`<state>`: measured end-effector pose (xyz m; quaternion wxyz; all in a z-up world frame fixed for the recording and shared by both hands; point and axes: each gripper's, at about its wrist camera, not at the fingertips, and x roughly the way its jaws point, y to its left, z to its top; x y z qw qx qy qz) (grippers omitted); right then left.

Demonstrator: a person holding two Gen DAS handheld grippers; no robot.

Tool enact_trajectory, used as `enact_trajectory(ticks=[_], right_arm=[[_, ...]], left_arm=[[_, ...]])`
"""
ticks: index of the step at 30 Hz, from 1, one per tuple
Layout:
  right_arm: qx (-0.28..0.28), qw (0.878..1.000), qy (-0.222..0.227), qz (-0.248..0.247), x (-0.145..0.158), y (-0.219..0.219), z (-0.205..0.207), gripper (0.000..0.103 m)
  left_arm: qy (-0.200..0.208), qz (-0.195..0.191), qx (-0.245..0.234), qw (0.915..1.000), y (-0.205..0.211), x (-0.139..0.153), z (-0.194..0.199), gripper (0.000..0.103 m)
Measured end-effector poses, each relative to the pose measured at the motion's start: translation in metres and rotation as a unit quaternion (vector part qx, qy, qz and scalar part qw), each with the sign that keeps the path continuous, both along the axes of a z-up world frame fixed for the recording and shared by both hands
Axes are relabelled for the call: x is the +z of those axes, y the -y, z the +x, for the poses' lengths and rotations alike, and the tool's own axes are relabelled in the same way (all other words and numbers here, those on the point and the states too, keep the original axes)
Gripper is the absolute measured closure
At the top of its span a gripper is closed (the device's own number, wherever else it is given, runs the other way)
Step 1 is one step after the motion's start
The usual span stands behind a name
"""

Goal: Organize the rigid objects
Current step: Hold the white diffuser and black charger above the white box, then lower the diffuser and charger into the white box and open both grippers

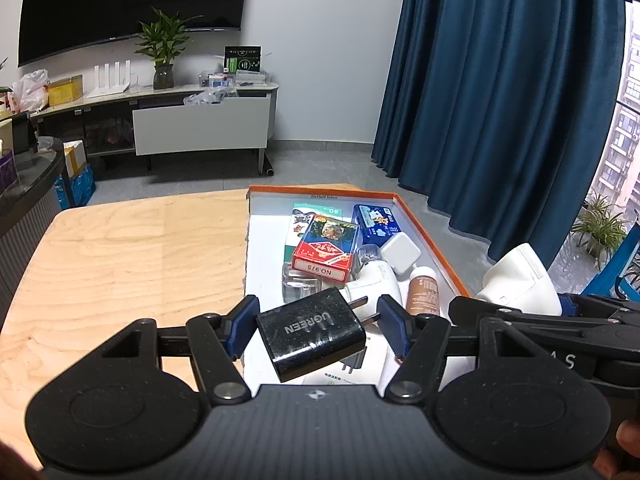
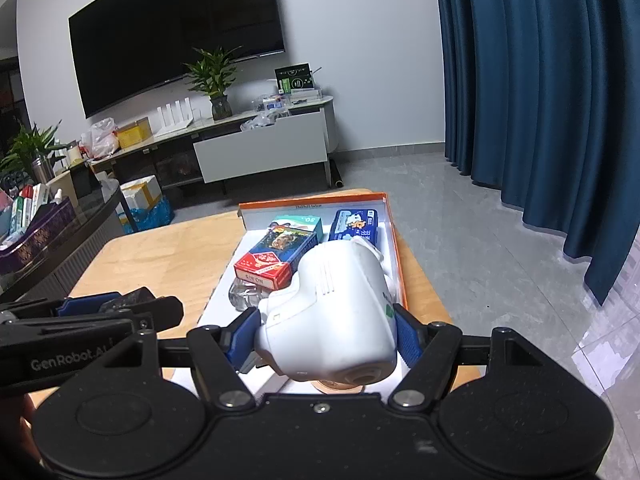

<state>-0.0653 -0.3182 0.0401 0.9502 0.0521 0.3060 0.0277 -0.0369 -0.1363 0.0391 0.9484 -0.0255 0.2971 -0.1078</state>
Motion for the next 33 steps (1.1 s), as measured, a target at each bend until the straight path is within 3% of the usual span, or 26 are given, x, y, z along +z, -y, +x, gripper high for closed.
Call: enact_trajectory(ticks=[33], right_arm=[[0.005,0.999,-0.044,0.008,-0.025,0.005,0.023,0.020]], left_arm=[[-0.028,0.002,0.005,0.9996,-0.002,-0.019,0.021,0.037]])
